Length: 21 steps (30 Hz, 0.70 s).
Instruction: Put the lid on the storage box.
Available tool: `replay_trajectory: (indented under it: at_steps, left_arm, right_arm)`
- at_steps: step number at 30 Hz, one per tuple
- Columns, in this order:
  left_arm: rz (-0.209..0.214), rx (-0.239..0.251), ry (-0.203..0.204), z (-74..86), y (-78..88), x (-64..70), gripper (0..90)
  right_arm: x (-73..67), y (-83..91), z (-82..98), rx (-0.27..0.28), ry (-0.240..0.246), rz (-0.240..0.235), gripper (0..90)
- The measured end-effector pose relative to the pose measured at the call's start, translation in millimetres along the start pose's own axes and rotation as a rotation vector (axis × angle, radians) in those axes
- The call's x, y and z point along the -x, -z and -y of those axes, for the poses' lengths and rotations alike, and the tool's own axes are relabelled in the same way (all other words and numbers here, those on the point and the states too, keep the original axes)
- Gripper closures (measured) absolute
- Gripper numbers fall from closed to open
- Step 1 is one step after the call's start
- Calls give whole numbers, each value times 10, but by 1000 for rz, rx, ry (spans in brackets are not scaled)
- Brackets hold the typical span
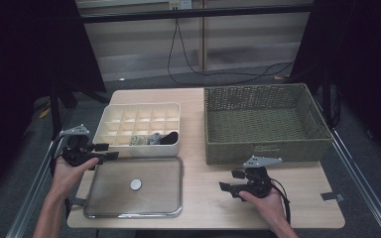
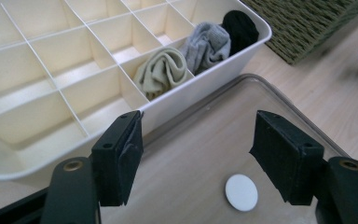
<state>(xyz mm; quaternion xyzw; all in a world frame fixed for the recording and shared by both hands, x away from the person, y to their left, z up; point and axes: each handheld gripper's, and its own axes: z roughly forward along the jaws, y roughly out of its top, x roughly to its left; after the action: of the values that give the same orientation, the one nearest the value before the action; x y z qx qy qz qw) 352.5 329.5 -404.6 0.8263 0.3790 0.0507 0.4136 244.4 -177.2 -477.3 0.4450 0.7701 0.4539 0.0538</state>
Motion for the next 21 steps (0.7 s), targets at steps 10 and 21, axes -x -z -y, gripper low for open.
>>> replay_trajectory:
  at_steps: [10, 21]
  left_arm:
    - [-15, 18, 7, 166, 146, 57, 343]
    - [-40, 29, 77, 566, 283, -31, 358]
  right_arm:
    - [-85, -139, -144, 8, -5, -25, 339]
    - [-250, -456, -327, -14, 36, -57, 416]
